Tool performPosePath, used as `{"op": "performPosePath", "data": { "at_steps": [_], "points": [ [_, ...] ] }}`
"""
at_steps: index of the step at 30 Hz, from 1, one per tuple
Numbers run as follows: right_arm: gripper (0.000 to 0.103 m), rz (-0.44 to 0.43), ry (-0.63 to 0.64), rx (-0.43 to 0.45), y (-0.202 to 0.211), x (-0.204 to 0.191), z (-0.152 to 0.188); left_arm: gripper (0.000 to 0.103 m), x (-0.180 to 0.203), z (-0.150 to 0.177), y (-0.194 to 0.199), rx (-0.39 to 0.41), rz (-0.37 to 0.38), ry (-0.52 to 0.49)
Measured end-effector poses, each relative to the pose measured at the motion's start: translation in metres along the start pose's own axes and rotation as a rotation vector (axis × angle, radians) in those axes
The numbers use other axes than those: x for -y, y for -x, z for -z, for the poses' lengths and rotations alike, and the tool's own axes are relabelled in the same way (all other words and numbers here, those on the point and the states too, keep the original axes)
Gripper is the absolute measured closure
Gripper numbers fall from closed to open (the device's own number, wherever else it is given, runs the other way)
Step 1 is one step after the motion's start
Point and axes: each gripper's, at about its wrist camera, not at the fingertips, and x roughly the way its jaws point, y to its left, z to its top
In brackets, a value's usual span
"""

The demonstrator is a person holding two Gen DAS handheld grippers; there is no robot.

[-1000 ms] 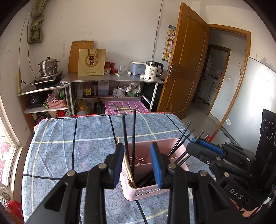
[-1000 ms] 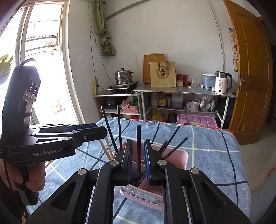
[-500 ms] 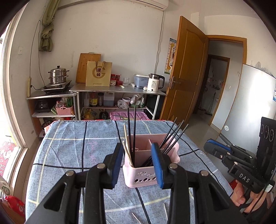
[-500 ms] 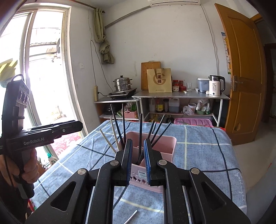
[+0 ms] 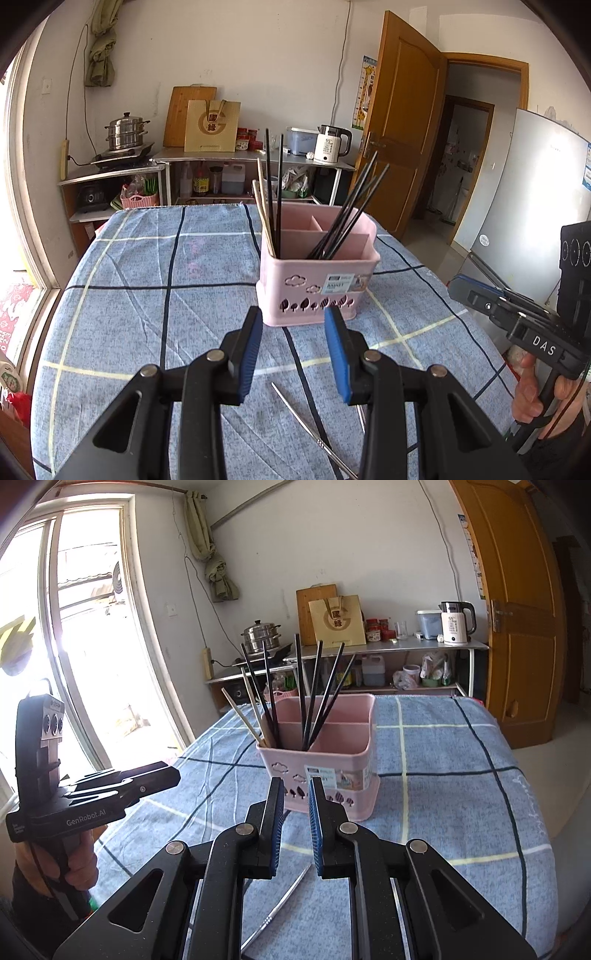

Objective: Organize utensils
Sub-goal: 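Move both tools back toward the metal chopsticks on the table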

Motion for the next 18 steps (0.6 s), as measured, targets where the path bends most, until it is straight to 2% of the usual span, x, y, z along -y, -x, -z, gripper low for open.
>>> {"op": "performPosePath", "data": {
  "at_steps": [8, 15, 18],
  "points": [
    [0.089, 0.009, -0.046, -0.1, -0.017, 0.006, 0.031, 0.066, -0.002, 0.038, -0.024, -0.113, -0.001, 0.047],
    [0.089, 0.032, -0.056, -0.232, -0.053, 0.007, 0.06, 0.067, -0.009, 0.066, -0.062, -0.25, -0.025, 0.096],
    [0.089, 0.03, -0.065, -0.28, -0.067, 0.007, 0.072, 0.067, -0.011, 0.072, -0.075, -0.29, -0.012, 0.119]
  ]
}}
